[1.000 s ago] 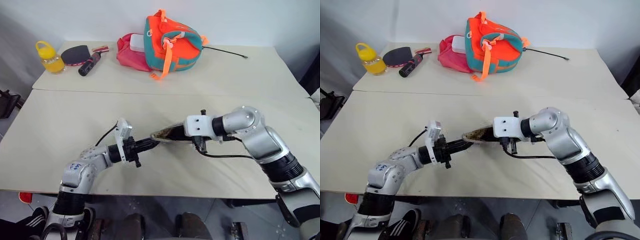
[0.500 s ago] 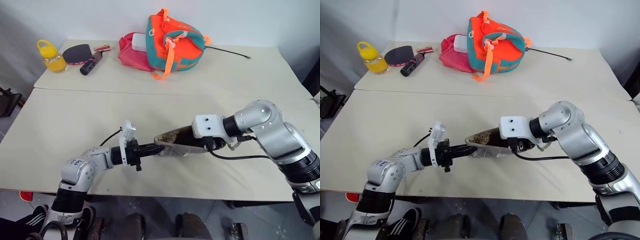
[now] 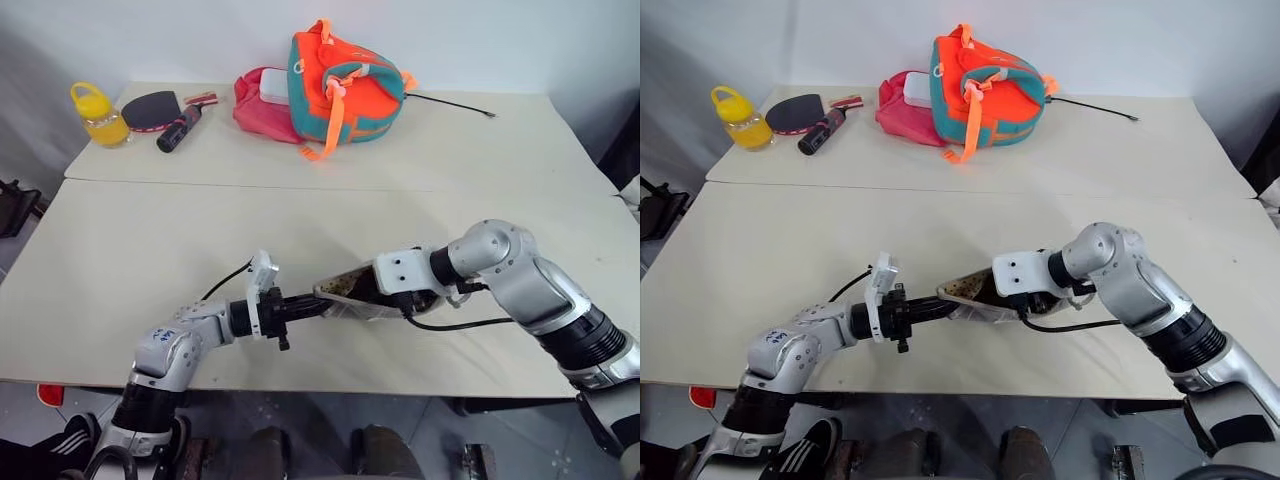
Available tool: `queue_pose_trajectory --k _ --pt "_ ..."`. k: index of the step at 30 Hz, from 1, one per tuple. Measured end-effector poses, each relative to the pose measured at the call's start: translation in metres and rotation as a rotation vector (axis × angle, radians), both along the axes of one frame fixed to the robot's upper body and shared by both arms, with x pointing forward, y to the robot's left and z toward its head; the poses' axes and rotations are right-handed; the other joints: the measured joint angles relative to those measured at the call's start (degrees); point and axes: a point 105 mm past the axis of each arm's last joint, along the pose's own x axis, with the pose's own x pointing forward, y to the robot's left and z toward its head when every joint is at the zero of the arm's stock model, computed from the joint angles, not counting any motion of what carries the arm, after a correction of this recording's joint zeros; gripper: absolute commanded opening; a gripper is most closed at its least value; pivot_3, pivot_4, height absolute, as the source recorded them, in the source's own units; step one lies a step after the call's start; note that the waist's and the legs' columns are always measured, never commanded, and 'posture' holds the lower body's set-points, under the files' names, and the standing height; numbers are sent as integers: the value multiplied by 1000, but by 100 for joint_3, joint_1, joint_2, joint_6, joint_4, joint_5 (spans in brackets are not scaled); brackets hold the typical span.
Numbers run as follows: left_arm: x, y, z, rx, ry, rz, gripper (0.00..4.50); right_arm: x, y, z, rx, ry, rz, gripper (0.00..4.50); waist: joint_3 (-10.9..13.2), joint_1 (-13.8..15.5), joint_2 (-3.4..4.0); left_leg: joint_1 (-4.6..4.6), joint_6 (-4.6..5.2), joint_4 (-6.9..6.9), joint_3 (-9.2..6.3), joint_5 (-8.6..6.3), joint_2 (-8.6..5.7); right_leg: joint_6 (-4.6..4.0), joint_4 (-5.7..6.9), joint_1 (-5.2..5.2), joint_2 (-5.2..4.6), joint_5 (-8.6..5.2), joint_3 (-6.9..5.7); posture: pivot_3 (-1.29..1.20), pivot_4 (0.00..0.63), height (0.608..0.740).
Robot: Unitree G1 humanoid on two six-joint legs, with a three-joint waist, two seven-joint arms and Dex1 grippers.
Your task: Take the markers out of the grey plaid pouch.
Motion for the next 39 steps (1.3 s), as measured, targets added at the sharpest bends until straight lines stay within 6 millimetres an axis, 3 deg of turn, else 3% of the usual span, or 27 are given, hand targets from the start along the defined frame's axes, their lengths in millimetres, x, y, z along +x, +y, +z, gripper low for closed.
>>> queue_pose_trajectory --k 1,8,11,23,31,39 --pt "0 0 0 1 1 -1 0 0 -1 -1 -4 0 -4 759 0 2 0 0 0 0 0 0 1 -1 0 0 1 1 0 0 150 740" --pt "0 0 -1 4 3 5 0 3 0 -3 -2 -14 1 759 0 -1 0 25 -1 1 -1 1 4 -5 -4 28 1 2 11 0 150 740" --pt "1 0 -1 3 3 7 0 3 0 -2 -1 -14 2 476 0 -1 0 26 -1 1 -2 1 4 -5 -8 31 1 3 16 0 150 740" --pt "4 1 -1 1 -10 25 0 -4 3 9 64 49 -10 463 1 10 0 22 -1 -16 -6 0 3 -5 -27 31 0 3 11 0 150 740" --pt "15 14 10 26 -83 75 0 -16 13 54 284 116 -11 463 3 14 1 20 -1 -31 -10 0 2 -4 -36 31 -2 4 1 0 150 740" --pt "17 15 13 47 -125 83 0 -11 24 77 424 84 -7 463 3 15 1 20 -1 -50 -12 0 -1 -2 -39 29 -2 4 -9 0 150 740"
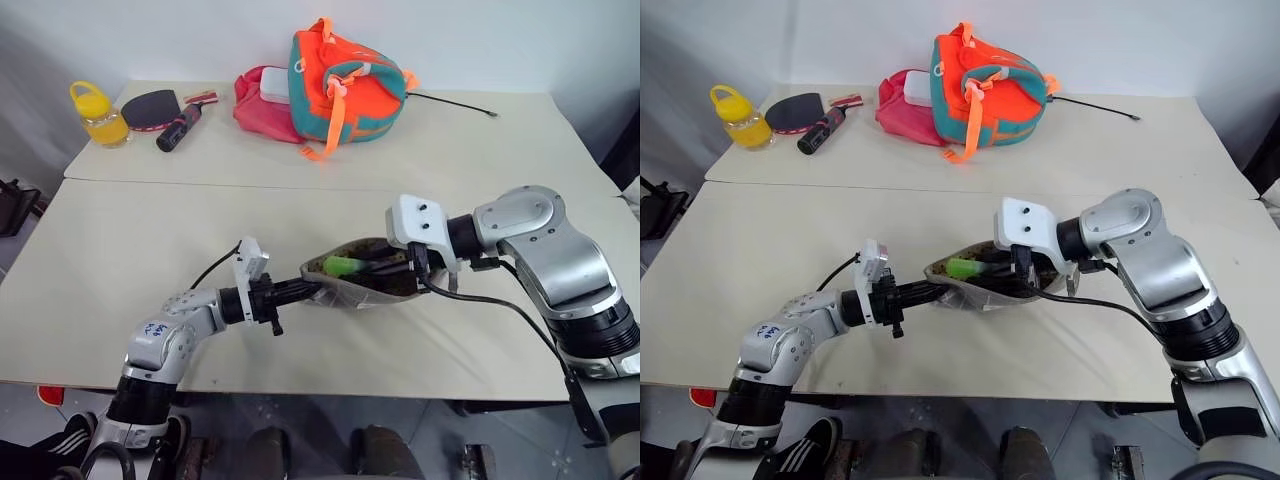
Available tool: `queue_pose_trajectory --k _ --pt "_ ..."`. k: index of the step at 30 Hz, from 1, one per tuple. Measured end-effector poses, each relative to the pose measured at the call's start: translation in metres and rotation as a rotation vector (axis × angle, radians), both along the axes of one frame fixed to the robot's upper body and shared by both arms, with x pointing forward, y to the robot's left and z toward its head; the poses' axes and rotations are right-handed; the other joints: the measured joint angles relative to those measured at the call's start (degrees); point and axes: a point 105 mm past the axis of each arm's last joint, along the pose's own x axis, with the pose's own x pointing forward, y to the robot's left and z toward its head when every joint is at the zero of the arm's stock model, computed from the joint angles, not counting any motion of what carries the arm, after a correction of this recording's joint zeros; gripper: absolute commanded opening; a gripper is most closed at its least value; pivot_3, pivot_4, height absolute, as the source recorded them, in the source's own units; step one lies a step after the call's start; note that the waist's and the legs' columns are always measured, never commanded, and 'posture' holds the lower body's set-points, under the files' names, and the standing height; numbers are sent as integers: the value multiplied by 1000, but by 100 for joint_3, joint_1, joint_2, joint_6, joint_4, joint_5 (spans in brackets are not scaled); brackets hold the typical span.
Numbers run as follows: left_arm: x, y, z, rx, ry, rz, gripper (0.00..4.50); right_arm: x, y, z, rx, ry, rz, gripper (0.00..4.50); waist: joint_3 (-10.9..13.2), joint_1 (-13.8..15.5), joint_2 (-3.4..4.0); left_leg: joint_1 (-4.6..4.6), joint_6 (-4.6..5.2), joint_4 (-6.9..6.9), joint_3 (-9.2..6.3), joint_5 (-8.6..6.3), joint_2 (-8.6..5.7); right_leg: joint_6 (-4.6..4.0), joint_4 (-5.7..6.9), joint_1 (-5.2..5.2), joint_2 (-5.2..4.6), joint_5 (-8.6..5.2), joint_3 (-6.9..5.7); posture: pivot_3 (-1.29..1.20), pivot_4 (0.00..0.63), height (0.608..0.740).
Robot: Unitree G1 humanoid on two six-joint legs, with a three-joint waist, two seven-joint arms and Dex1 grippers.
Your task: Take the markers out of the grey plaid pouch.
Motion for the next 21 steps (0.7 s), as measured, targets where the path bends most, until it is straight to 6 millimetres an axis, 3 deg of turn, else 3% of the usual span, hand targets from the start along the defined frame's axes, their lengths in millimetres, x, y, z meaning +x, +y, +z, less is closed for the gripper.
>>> queue_pose_trajectory --k 2,6,9,12,14,17,21 --pt "0 0 0 4 -5 2 0 0 2 11 50 -9 4 463 0 0 0 0 0 -3 0 0 0 1 1 0 0 1 -1 0 150 740" --pt "0 1 0 11 -15 4 0 13 3 61 266 -103 -42 463 0 -6 0 0 0 -6 0 0 1 1 3 -1 1 1 -5 0 150 740" --pt "-4 1 -1 16 -19 -2 0 31 -13 93 396 -190 -147 463 0 -8 0 0 0 -11 1 0 0 2 4 -1 0 1 -3 0 150 740" --pt "-8 -1 -5 19 -11 -12 0 48 -36 99 387 -285 -255 463 0 13 0 -2 0 -15 0 0 -2 4 2 0 -1 2 -5 0 150 740" --pt "-9 -2 -6 20 -9 -15 0 65 -61 82 208 -398 -351 463 0 22 -1 -2 1 -17 1 -1 -5 6 -1 0 -1 3 -6 0 150 740" --pt "-9 -2 -6 21 -10 -15 0 88 -104 28 -65 -428 -469 463 1 17 -2 -4 2 -21 14 -1 -7 8 -15 0 1 4 -11 0 150 740" --pt "-9 -1 -6 22 -10 -13 0 91 -125 -28 -224 -356 -472 463 13 -29 16 -5 3 -20 23 0 -3 9 -10 -4 6 5 -37 0 150 740"
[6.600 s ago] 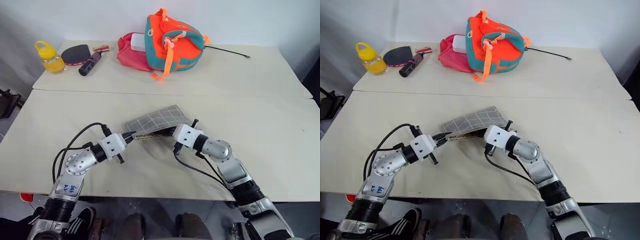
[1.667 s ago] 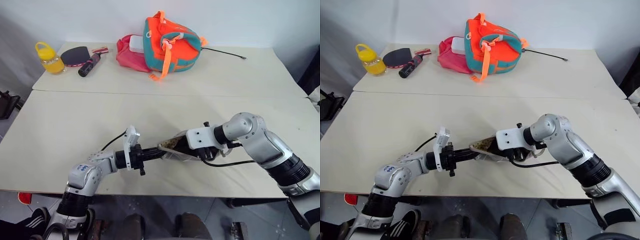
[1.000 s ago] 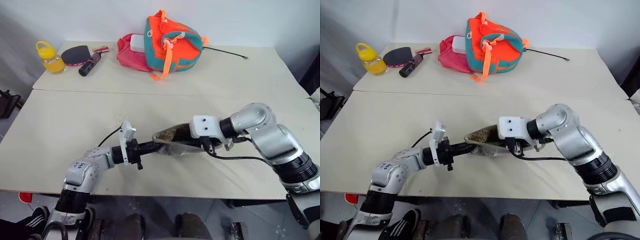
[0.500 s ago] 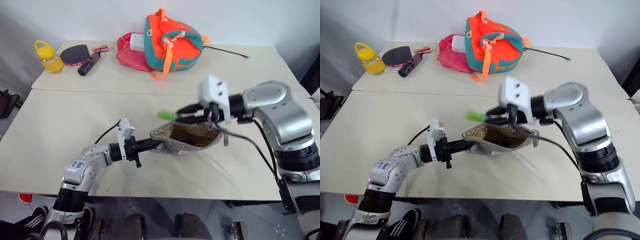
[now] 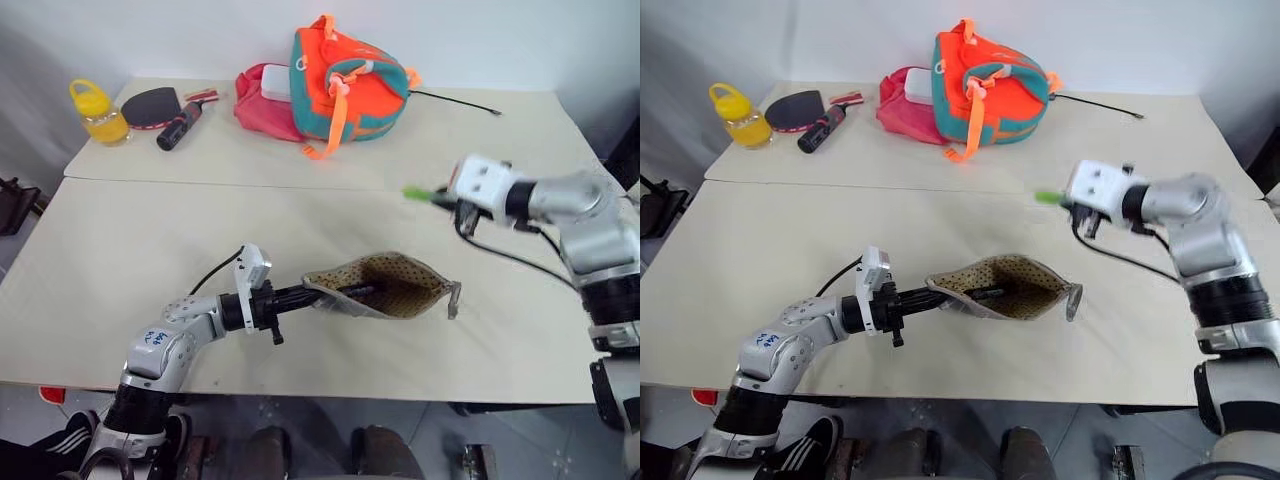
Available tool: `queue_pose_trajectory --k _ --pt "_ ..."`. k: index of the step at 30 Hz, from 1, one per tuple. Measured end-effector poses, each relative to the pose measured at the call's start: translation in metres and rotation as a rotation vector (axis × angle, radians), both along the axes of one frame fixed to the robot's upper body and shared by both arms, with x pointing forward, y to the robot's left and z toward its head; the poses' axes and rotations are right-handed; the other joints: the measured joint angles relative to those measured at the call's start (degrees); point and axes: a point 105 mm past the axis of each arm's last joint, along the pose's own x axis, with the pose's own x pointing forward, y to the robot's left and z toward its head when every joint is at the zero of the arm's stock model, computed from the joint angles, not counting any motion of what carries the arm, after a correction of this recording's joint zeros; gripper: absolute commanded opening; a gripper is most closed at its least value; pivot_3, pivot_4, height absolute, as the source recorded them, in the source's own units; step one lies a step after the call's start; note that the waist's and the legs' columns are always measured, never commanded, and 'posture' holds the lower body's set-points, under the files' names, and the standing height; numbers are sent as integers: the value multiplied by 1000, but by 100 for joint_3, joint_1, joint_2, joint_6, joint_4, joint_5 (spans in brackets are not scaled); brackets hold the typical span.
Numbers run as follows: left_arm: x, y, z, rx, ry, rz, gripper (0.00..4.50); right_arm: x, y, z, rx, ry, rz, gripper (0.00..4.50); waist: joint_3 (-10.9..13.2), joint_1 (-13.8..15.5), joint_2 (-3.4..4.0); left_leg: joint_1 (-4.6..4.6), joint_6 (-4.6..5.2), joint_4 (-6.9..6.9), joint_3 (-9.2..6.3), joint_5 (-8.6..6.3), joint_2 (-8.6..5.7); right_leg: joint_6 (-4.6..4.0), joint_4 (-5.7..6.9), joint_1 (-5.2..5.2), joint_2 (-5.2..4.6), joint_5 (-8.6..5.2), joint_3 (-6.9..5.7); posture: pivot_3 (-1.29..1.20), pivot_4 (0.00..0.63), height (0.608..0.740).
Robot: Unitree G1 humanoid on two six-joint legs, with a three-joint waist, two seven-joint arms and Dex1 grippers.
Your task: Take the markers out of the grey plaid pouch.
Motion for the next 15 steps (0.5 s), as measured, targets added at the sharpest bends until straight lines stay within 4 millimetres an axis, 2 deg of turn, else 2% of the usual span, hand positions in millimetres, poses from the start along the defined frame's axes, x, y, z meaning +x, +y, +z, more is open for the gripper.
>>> queue_pose_trajectory --k 5,8,9,13,15 --pt "0 0 0 0 5 0 0 0 -11 -14 -40 22 -10 463 4 20 6 2 -1 12 -2 1 4 0 8 -1 3 0 0 0 150 740" --pt "0 0 -1 0 8 -1 0 -3 -16 -28 -35 77 -20 463 5 34 5 2 -1 18 -3 1 2 0 7 1 0 0 1 0 150 740" --pt "0 0 -1 0 8 -1 0 -4 -17 -32 -26 99 -26 1197 5 33 5 2 -1 19 -3 1 2 0 7 1 0 0 2 0 150 740" --pt "0 0 -1 1 9 2 0 -6 -18 -34 -8 131 -31 2409 5 31 5 2 0 20 -4 1 3 0 7 1 0 0 1 0 150 740" --pt "0 0 -1 1 9 2 0 -6 -18 -35 -6 136 -32 2409 5 31 5 2 0 20 -4 1 2 0 7 1 0 0 1 0 150 740"
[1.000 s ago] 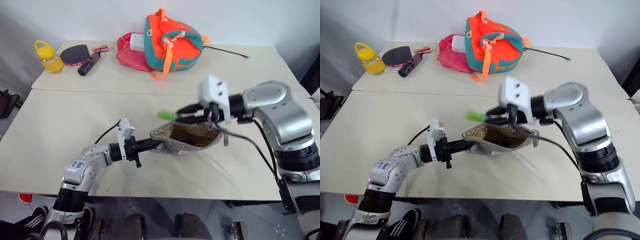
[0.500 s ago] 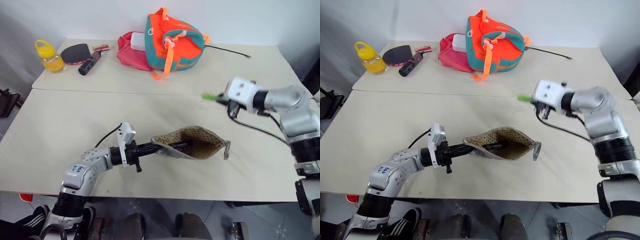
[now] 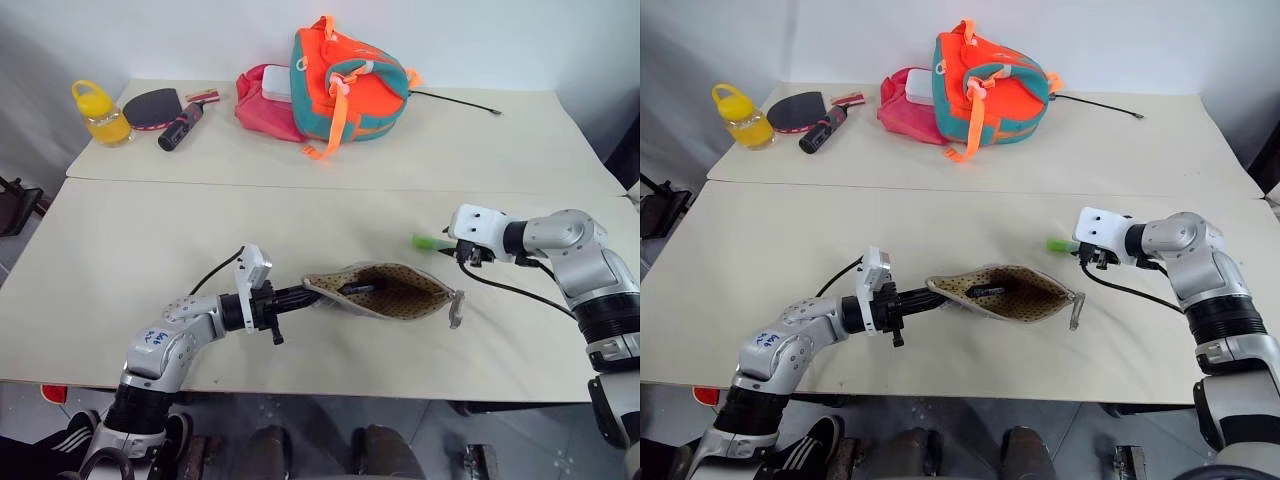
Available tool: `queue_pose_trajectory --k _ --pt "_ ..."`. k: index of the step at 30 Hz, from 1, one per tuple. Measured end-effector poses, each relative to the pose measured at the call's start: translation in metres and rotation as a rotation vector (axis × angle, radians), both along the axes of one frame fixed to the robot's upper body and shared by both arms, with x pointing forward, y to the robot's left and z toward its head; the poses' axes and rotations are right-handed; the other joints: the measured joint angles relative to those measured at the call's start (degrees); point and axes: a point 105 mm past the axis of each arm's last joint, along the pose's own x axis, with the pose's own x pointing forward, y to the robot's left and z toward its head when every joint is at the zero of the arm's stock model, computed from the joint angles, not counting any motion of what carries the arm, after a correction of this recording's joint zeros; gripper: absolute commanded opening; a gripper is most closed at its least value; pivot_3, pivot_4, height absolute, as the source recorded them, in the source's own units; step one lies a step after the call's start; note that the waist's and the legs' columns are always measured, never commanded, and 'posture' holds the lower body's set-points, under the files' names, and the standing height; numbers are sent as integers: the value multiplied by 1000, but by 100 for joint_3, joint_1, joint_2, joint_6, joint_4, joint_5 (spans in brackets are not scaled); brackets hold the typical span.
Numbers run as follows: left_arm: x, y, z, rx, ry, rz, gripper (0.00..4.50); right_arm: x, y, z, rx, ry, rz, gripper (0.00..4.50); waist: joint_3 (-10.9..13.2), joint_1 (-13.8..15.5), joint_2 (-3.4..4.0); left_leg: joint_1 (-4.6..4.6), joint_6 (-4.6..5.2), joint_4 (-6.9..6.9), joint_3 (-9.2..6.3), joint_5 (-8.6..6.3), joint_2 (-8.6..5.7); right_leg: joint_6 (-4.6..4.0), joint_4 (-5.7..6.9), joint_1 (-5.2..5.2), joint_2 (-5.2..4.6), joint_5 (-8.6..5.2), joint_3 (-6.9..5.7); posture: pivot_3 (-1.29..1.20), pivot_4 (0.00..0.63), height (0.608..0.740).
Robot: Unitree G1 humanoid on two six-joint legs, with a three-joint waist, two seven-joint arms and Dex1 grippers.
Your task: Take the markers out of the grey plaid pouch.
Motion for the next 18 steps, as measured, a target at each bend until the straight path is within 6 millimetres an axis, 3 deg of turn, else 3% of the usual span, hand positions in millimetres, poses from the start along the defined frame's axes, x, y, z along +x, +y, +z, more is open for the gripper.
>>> queue_pose_trajectory --k 3,5,11,14,18 --pt "0 0 0 -2 0 0 0 1 -1 6 44 -12 -16 2409 0 0 1 0 0 0 0 0 -1 0 0 0 0 0 0 0 150 740" --pt "0 0 0 -3 1 1 0 4 3 25 135 -38 -31 2409 6 2 9 -2 0 2 0 0 -1 0 1 0 0 0 0 0 150 740" --pt "1 -2 0 -7 6 3 0 -3 34 114 402 -166 59 2409 10 3 17 -1 0 0 -9 0 4 0 5 0 2 0 1 0 150 740" --pt "2 -4 3 -21 11 5 0 -27 68 124 540 -52 195 2409 10 14 17 -5 0 -5 -15 0 3 1 8 0 0 0 5 0 150 740" --pt "6 -6 7 -38 13 14 0 -71 106 121 609 135 389 1468 10 122 16 -12 0 -6 -27 -1 0 1 7 0 -2 1 7 0 150 740"
